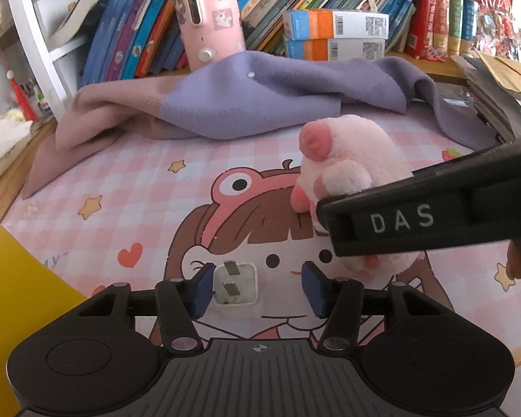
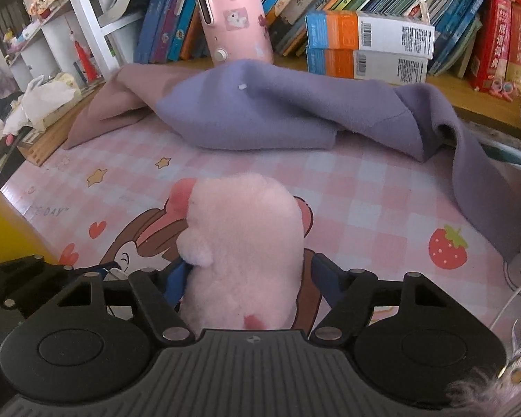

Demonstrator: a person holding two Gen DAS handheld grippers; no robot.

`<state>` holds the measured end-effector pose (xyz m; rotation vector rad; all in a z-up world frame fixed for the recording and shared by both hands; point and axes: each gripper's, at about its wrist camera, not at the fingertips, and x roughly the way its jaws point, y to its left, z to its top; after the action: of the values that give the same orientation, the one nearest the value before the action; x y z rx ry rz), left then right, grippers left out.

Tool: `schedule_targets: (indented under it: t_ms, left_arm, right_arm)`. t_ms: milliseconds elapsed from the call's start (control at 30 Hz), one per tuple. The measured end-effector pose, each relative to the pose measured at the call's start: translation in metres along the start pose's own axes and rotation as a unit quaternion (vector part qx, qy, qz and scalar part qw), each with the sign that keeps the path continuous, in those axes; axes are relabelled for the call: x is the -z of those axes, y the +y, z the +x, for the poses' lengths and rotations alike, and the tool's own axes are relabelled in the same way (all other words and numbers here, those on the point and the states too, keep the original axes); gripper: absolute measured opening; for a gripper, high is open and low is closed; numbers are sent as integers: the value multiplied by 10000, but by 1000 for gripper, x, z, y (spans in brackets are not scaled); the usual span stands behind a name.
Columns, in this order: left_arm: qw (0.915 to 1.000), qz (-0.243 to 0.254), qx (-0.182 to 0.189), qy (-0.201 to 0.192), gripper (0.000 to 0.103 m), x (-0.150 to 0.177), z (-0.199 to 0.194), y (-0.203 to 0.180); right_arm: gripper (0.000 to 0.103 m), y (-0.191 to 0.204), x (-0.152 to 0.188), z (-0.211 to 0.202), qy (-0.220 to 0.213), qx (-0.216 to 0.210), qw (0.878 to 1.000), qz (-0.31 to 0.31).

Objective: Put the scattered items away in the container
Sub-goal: 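Grasp the white plug with the left tool while the right tool grasps the pink pig, then lift and carry the white plug and pink pig over the yellow box with both tools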

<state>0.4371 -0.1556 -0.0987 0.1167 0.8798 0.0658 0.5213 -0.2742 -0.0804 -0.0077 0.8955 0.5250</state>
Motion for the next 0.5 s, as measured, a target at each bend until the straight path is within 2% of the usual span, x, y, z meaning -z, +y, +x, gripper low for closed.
schedule_targets:
  t_ms: [67, 100, 133, 200, 500]
  left_arm:
    - [10000, -71, 27, -6, 49, 1, 1, 3]
    - [9999, -108, 55, -7, 44, 0, 1, 3]
    - [9999, -129, 73, -9, 35, 0, 1, 4]
    - [9998, -164, 148, -9, 24, 1, 1, 5]
    - [9990, 11, 325, -310, 24, 4, -32, 1]
  right_arm:
    - [67, 1, 1, 2, 14, -25, 10000, -14]
    - [62, 1, 1, 2, 21, -38, 10000, -13]
    - [60, 2, 2, 3, 35, -46, 10000, -6]
    - [57, 3, 3, 3, 13, -34, 10000, -13]
    - [53, 4, 9, -21, -153, 66, 9999, -16]
